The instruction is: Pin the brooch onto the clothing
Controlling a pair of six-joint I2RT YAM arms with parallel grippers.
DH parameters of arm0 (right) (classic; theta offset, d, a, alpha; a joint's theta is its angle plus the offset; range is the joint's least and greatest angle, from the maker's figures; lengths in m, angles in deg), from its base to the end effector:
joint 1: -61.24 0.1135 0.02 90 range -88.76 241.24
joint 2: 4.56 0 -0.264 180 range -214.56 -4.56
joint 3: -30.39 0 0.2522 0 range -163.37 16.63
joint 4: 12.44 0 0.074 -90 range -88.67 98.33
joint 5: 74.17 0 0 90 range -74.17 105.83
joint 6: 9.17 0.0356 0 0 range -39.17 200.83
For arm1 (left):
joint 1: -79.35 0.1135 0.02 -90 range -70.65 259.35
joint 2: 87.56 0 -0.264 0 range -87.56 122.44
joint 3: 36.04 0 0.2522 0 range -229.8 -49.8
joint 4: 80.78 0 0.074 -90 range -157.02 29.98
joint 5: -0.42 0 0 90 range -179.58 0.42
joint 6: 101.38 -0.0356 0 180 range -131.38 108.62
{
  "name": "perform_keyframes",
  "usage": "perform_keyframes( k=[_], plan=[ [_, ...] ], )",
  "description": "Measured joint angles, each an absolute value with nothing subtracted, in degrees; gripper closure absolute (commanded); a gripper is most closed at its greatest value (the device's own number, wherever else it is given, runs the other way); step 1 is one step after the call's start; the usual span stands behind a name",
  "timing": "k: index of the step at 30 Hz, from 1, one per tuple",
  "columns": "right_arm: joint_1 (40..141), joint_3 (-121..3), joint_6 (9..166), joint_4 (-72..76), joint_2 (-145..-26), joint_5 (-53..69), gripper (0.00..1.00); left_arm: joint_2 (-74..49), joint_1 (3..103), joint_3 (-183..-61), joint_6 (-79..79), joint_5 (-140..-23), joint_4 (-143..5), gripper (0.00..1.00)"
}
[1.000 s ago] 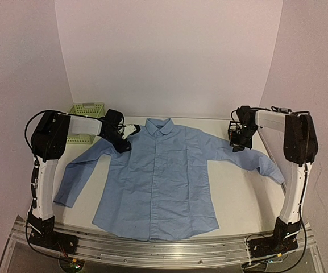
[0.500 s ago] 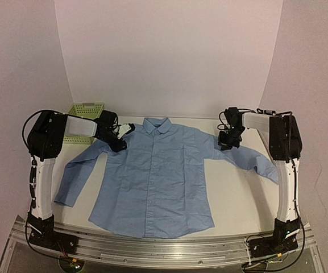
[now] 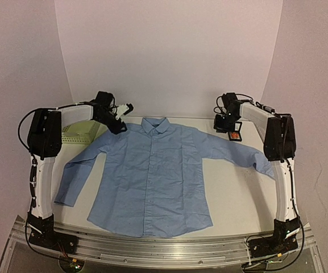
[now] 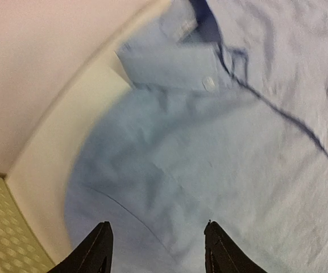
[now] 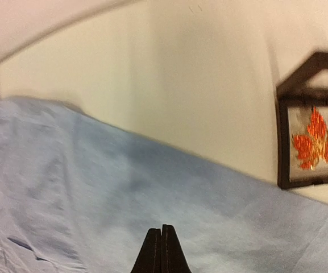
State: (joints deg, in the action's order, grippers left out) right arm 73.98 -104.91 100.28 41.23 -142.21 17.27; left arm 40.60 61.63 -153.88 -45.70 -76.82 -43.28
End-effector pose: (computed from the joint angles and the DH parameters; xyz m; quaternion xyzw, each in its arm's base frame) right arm 0.5155 0.1156 0.1901 0.0596 0.9544 0.0695 0.2841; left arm 0.4779 -0.1610 0.1953 0.4427 0.8157 -0.0510 0.3688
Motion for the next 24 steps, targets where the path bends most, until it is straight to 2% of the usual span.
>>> perform_keyframes(
  k=[2, 6, 14, 24],
  plan=[
    [75.2, -109.0, 100.2, 40.6, -142.7, 17.2, 1.00, 42.3, 62.0, -161.5, -44.5, -76.4, -43.4, 0.47],
    [78.5, -111.7, 100.6, 37.7, -142.8, 15.8, 1.00, 44.7, 62.9, -166.8, -43.0, -78.2, -45.3, 0.49],
    [82.7, -111.6, 103.4, 35.4, -147.9, 11.7, 1.00, 52.0, 64.4, -164.3, -41.3, -84.4, -46.5, 0.50],
    [82.9, -110.7, 107.1, 33.9, -152.6, 9.5, 1.00, 53.4, 64.4, -161.2, -41.6, -89.7, -50.1, 0.50]
  ],
)
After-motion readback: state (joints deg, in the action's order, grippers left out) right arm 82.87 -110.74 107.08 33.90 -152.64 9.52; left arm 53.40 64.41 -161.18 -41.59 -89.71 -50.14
